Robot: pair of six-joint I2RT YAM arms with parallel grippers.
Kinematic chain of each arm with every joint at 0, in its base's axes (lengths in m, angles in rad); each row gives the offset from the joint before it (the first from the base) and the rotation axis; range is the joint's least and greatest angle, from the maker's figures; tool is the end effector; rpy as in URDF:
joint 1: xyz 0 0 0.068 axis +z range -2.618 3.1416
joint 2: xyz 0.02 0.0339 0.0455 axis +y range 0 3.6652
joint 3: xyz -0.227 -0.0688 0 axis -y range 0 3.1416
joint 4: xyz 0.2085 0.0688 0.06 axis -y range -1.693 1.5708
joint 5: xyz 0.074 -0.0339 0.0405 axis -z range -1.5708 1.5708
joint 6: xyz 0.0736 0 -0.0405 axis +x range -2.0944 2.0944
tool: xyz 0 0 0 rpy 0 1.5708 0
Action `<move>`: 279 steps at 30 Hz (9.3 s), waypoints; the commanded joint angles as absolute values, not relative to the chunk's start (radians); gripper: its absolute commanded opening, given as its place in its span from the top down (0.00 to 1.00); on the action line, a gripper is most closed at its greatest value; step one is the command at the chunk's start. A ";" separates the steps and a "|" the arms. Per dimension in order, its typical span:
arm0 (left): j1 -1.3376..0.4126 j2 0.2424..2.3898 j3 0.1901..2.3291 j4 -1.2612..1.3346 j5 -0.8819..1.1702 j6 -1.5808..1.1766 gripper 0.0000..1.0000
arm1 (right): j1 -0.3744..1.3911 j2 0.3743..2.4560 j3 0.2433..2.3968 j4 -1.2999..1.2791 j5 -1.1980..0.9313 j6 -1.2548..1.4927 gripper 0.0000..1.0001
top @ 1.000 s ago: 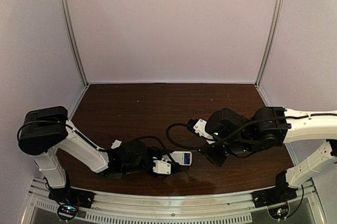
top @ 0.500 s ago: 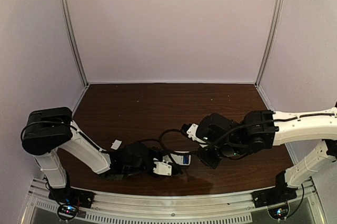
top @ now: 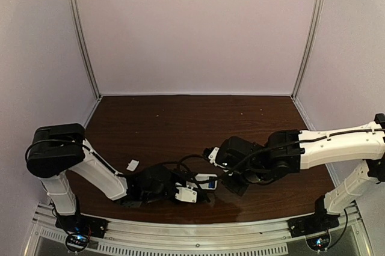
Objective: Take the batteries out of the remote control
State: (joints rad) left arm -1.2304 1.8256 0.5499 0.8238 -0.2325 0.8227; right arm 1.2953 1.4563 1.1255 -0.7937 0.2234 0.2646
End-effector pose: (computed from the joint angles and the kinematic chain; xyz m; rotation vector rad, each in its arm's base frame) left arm 0.1249 -0.3019 0.0875 1.6389 1.1632 -0.0249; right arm 0.0901 0.2589 0.1965 -1.2531 2.3500 0.2126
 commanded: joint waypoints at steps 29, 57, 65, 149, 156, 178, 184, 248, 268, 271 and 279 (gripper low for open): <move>-1.236 1.861 0.610 0.779 -0.221 0.814 1.00 | 1.288 1.572 1.216 -0.836 0.282 0.222 1.00; -1.236 1.878 0.628 0.747 -0.223 0.807 1.00 | 1.288 1.631 1.254 -0.876 0.324 0.208 1.00; -1.236 1.884 0.630 0.746 -0.233 0.809 1.00 | 1.288 1.645 1.266 -0.905 0.332 0.209 1.00; -1.209 1.913 0.790 0.351 0.000 0.668 1.00 | 1.308 1.714 1.322 -1.027 0.369 0.192 1.00; -1.204 1.922 0.805 0.327 0.000 0.659 1.00 | 1.313 1.724 1.327 -1.043 0.380 0.202 1.00; -1.195 1.933 0.823 0.291 0.041 0.646 1.00 | 1.324 1.768 1.283 -1.039 0.308 0.197 1.00; -1.195 1.932 0.826 0.291 0.031 0.646 1.00 | 1.323 1.781 1.281 -1.039 0.297 0.202 1.00; -1.234 1.870 0.699 0.562 -0.223 0.753 1.00 | 1.087 1.861 1.394 -1.080 0.217 0.154 1.00; -1.259 1.846 0.674 0.608 -0.256 0.779 1.00 | 1.036 1.906 1.499 -1.107 0.286 0.202 1.00; -1.261 1.842 0.670 0.615 -0.256 0.781 1.00 | 1.033 1.906 1.497 -1.102 0.288 0.204 1.00; -1.270 1.836 0.661 0.633 -0.280 0.793 1.00 | 1.028 1.911 1.503 -1.096 0.287 0.208 1.00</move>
